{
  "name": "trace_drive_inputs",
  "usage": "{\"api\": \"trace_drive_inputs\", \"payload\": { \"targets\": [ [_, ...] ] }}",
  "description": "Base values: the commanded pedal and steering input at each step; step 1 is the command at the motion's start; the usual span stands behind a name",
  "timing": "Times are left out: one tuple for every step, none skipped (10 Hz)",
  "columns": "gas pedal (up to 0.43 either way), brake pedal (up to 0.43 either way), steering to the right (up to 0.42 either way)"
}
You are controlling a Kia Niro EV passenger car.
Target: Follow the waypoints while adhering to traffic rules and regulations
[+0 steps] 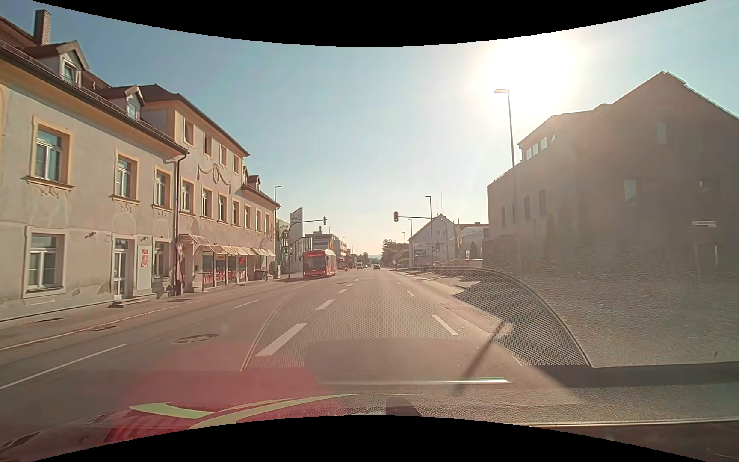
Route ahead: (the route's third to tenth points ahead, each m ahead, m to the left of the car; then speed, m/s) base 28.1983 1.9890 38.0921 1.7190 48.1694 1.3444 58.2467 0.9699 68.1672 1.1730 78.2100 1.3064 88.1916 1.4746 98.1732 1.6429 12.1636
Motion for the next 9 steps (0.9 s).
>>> {"api": "trace_drive_inputs", "payload": {
  "targets": [
    [0.087,0.0,-0.001],
    [0.087,0.0,-0.001],
    [0.087,0.0,-0.001],
    [0.087,0.0,-0.001],
    [0.087,0.0,-0.001],
    [0.087,0.0,-0.001],
    [0.087,0.0,-0.001],
    [0.087,0.0,-0.001],
    [0.087,0.0,-0.001]
  ]
}}
